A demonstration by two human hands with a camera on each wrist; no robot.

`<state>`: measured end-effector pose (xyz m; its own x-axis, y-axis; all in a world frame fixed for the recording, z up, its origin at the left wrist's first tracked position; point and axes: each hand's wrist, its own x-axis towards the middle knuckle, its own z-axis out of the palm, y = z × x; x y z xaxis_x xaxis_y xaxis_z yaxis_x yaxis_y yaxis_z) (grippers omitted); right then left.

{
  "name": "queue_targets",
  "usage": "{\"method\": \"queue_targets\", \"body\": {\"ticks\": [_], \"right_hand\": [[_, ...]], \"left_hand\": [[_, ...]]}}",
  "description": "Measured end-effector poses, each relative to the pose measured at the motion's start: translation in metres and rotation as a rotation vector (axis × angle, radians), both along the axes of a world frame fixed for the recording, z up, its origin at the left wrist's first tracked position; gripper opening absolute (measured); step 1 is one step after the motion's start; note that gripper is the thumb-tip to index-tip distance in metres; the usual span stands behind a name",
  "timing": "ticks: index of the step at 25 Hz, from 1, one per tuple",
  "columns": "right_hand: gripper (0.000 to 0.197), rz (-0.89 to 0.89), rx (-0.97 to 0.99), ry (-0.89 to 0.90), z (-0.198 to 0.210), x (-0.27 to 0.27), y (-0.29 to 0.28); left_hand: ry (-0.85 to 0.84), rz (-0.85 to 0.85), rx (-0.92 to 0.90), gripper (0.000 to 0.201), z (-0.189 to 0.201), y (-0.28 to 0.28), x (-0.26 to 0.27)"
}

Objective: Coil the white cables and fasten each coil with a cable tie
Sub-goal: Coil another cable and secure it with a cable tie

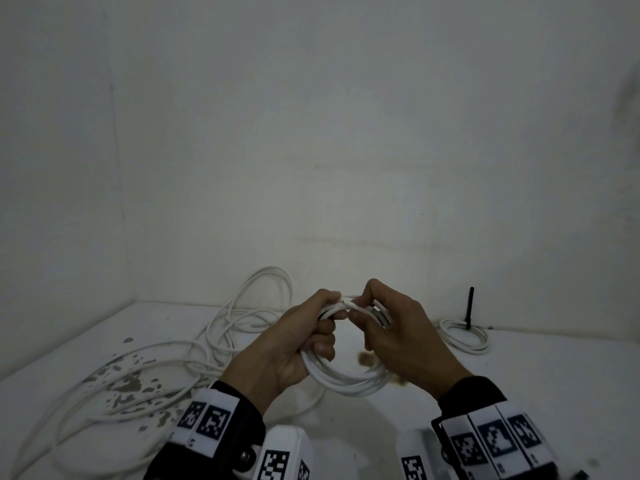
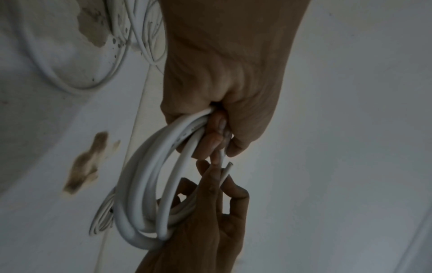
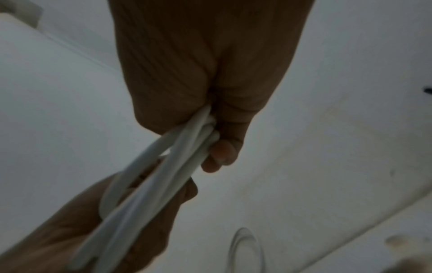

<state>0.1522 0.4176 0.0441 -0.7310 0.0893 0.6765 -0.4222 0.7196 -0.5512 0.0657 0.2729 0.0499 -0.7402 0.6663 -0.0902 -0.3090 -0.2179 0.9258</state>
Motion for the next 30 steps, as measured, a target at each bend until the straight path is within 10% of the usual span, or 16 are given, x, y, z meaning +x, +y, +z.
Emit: {"method": "queue_targets", "body": {"ticks": [6,17,24,30], "right_hand": [[0.03,-0.08,0.377,0.05,-0.005,-0.002,0.008],[0.027,-0.074,0.264,0.252,-0.003,-0.005,0.02],[0.006,0.004,0.348,0.188,-0.009,-0.008,0.018],[0.012,0.047,0.388,0.126,-0.003,-0.003,0.013]], "left_hand": [[0.088,0.024,-0.133,0.029,-0.001,0.0,0.004],[0.015,-0.112,0.117,0.027,0.007,-0.003,0.01],[0.417,0.061,-0.262,0.043,0.007,-0.007,0.014],[0.364,0.026,-0.332,0.046,0.006,-0.009,0.013]]}}
